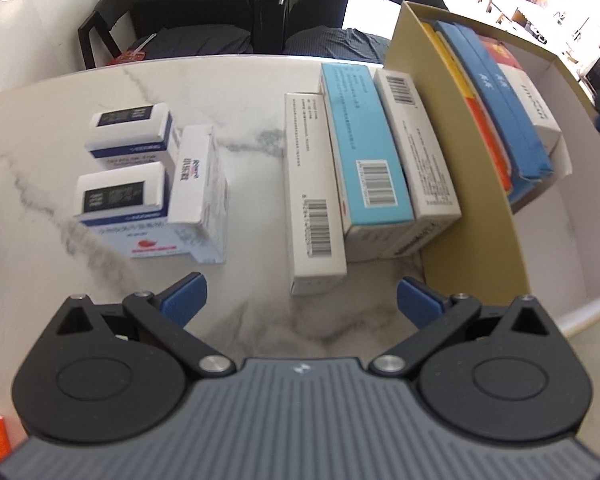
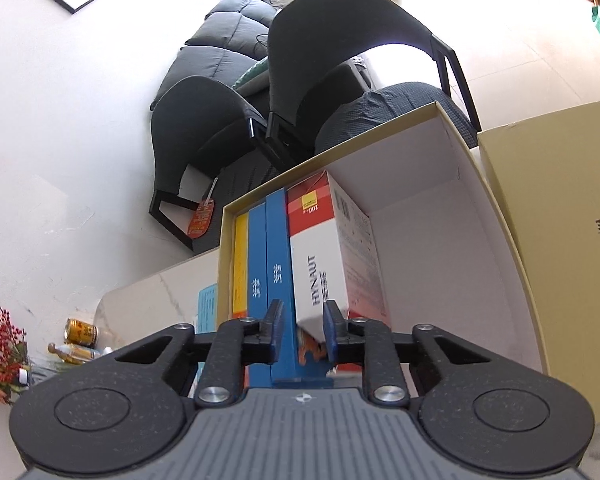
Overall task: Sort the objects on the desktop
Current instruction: 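Lower the red-topped box into the shoe box and open the right tool, then grasp the long white barcode box with the left tool and lift it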
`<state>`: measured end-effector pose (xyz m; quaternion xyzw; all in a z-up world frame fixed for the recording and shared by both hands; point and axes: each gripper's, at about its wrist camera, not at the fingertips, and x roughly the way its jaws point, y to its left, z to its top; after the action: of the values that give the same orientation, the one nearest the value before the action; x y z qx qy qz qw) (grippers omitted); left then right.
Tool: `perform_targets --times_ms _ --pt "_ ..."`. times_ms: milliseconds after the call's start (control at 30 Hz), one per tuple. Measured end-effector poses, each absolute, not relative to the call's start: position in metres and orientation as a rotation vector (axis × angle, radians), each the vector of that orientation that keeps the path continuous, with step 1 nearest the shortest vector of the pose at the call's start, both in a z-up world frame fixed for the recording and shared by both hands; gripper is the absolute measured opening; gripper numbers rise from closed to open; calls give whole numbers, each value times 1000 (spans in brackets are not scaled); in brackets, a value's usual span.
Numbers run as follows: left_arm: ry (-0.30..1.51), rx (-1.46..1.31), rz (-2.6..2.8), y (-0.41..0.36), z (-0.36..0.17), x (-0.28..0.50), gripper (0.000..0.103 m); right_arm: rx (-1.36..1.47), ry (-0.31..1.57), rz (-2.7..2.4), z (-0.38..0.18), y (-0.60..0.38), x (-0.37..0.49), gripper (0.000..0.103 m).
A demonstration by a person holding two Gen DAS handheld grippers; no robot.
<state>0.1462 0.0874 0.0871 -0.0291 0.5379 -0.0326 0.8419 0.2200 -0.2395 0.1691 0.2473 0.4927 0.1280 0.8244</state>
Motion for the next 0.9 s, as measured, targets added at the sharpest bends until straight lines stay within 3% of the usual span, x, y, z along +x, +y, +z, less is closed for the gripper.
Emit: perform_targets --times_ms 167,233,400,467,900 --pt "1102 -37 -72 83 79 153 103 509 1048 272 172 -238 208 27" --pt "1097 -21 -79 81 77 154 97 503 1051 268 172 -238 205 29" --pt "1118 0 -99 80 69 154 61 510 1050 252 173 -242 199 31" --pt "1128 9 -101 80 65 154 27 511 1052 246 173 -243 198 33" --pt "1197 -41 -88 79 79 82 27 493 1088 282 170 -222 187 34"
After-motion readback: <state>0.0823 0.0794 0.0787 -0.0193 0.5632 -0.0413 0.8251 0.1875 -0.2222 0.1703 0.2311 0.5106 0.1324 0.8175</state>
